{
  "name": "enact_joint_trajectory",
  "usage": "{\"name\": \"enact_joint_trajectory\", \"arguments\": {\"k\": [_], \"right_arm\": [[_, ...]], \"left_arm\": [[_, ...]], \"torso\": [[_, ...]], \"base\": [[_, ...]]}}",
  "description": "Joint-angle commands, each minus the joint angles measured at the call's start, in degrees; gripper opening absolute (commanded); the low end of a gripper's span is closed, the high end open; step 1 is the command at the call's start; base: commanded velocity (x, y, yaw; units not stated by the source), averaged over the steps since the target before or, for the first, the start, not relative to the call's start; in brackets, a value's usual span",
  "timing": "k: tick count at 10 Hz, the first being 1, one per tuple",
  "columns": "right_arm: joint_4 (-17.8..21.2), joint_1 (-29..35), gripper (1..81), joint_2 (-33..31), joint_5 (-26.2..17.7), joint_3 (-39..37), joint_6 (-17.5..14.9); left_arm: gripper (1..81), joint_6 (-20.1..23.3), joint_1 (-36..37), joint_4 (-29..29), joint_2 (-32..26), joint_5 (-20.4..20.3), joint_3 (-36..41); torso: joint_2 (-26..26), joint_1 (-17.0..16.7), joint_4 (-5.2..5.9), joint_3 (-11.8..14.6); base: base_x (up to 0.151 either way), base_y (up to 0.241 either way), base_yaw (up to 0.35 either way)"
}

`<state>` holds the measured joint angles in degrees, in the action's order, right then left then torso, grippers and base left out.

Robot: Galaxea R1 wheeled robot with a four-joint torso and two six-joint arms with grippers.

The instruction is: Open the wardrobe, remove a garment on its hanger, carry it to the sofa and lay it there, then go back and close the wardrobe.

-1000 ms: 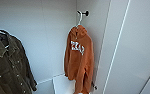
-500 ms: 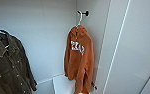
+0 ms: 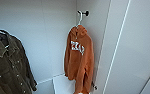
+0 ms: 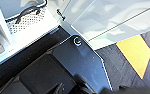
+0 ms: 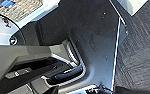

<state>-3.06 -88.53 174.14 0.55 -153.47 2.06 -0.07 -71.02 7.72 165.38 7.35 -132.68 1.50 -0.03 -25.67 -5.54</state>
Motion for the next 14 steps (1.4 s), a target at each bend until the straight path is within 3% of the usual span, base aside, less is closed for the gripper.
{"name": "enact_joint_trajectory", "arguments": {"k": [1,7,14], "right_arm": [[-0.2,2.3,81.1,0.0,-3.4,-0.2,0.2],[-0.2,2.8,81.1,0.0,-3.4,-0.3,0.2],[-0.2,3.0,81.1,-0.1,-3.5,-0.7,0.2]], "left_arm": [[81.1,-0.3,8.8,-0.2,-1.1,6.7,2.6],[81.1,-0.6,14.8,-0.2,-12.1,6.6,24.3],[81.1,-8.4,27.1,-0.5,-21.0,6.6,39.8]], "torso": [[0.0,0.0,-0.02,0.0],[0.0,0.0,-0.02,0.0],[0.0,0.0,-0.02,0.0]], "base": [[0.0,0.0,0.0],[0.0,0.0,0.0],[0.0,0.0,0.0]]}}
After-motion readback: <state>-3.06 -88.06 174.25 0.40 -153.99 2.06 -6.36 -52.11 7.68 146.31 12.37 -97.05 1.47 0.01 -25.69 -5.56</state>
